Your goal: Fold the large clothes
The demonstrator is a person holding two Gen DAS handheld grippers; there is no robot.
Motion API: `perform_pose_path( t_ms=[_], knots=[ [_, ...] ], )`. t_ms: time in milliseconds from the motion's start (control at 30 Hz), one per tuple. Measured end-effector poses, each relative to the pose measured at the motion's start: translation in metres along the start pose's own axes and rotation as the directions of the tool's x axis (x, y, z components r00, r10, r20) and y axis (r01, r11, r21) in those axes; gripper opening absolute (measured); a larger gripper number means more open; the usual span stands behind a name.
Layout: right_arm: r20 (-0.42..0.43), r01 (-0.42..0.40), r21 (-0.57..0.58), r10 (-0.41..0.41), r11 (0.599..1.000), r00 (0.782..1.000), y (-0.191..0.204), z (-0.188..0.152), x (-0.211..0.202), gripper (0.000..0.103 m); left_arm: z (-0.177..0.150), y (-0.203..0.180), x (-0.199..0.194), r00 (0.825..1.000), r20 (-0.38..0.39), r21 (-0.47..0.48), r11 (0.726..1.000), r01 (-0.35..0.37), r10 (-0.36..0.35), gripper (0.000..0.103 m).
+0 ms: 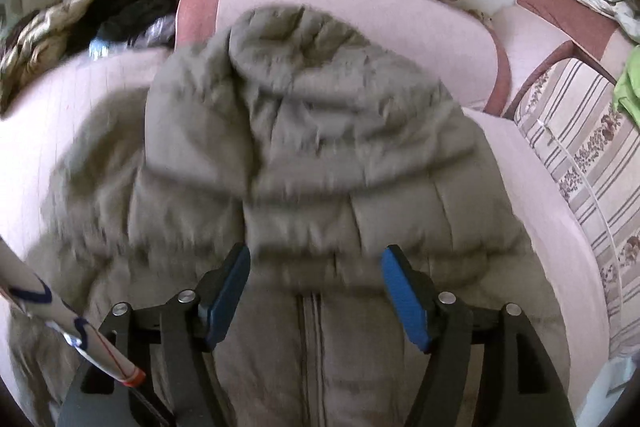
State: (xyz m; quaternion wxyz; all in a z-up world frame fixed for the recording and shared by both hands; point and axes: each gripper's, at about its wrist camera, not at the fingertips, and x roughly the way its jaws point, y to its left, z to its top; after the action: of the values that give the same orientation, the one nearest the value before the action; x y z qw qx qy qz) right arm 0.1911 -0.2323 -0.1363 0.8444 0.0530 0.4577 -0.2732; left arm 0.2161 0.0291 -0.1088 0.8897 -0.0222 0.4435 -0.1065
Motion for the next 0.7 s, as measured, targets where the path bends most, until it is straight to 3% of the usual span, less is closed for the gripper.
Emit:
perform_pose_path(
  t_ms=[100,167,533,700],
  knots=[
    [-0.078,0.007,-0.032,-0.01,0.999,0.997,-0.001,-0.018,0.016,0.075,-0.001,0.0,-0.002,1.0,0.005,0.002,1.0,0.001,-0.001,0.065],
    [-0.106,0.0,0.008,0.0,1.0,0.994,-0.008,-0.026,0.022,0.077,-0.001,0.0,-0.003,1.0,0.009,0.004,1.0,0.002,-0.002,0.065],
    [-0.11,0.0,0.026,0.003,1.0,0.994,-0.04,-0.05,-0.011,0.078,-0.003,-0.001,-0.01,1.0,0.024,0.016,1.0,-0.007,0.006,0.065],
    [-0.109,0.026,0.049,-0.02,0.998,0.994,-0.077,-0.07,-0.034,0.078,-0.006,0.0,-0.015,0.999,0.05,0.0,1.0,-0.013,0.013,0.065]
  ],
)
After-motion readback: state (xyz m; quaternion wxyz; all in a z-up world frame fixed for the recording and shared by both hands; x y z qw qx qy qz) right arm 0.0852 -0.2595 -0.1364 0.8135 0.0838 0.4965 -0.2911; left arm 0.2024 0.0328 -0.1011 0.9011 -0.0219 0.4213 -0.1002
